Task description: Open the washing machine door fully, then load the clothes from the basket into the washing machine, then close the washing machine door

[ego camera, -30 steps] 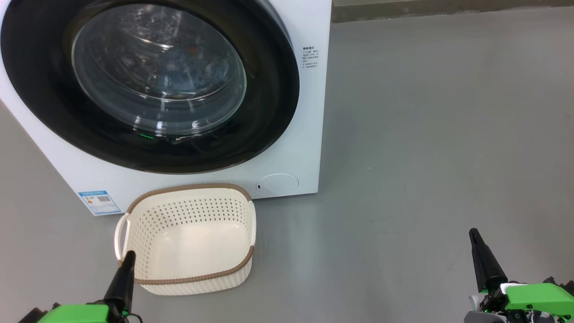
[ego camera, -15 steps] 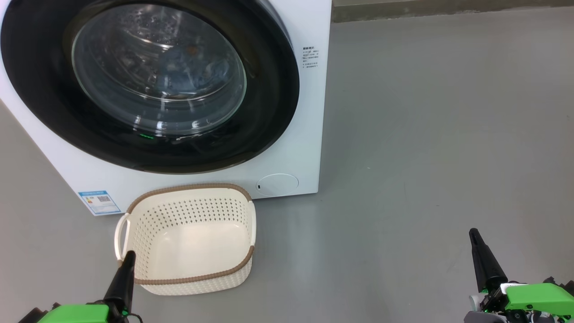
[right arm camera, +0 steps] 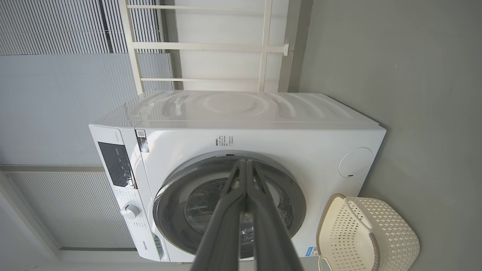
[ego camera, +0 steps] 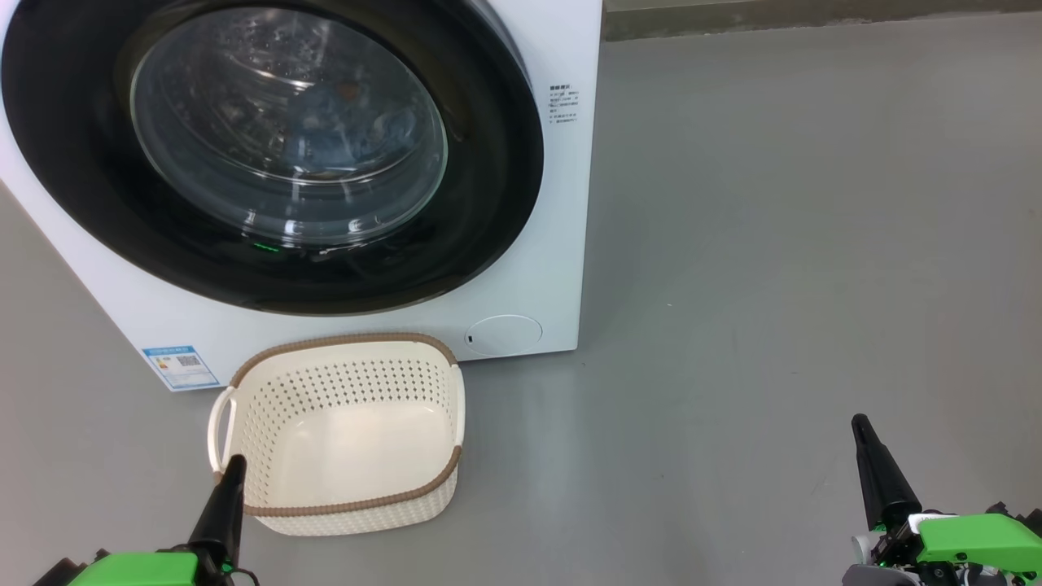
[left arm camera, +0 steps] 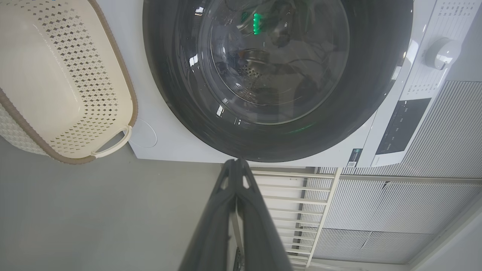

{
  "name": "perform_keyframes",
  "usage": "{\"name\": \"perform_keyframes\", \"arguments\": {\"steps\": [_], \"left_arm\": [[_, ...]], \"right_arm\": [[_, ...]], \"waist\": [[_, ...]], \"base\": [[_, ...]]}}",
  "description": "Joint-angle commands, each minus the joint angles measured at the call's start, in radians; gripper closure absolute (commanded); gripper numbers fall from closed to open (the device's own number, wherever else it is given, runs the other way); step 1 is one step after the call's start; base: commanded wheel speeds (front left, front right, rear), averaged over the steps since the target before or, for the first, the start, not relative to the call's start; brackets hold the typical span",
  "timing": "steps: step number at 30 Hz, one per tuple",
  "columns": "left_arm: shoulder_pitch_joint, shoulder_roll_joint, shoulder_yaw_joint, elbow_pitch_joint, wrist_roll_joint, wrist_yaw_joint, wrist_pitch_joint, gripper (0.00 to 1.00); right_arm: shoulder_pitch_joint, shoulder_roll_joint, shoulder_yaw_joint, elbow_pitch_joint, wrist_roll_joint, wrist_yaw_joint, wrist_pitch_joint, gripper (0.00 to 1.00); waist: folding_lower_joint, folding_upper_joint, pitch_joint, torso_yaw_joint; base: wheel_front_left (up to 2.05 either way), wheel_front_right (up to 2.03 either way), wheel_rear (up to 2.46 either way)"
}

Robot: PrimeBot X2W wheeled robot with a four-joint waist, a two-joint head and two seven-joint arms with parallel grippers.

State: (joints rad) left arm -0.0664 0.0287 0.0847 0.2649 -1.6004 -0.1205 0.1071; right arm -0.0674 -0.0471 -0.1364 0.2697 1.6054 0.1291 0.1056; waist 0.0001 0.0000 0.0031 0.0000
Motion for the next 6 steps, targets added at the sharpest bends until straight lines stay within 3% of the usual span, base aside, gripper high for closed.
{"name": "perform_keyframes", "arguments": {"steps": [1,6], "left_arm": [[-0.042,0.022,0.029,-0.02,-0.008,-0.01,0.006,1.0],[-0.042,0.022,0.029,-0.02,-0.008,-0.01,0.006,1.0]], "right_arm": [[-0.041,-0.003,0.022,-0.025,0.002,0.002,0.008,1.0],[-0.041,-0.003,0.022,-0.025,0.002,0.002,0.008,1.0]], "waist": [[-0.0001,0.0,0.0,0.0],[-0.0001,0.0,0.0,0.0]], "base": [[0.0,0.0,0.0],[0.0,0.0,0.0]]}}
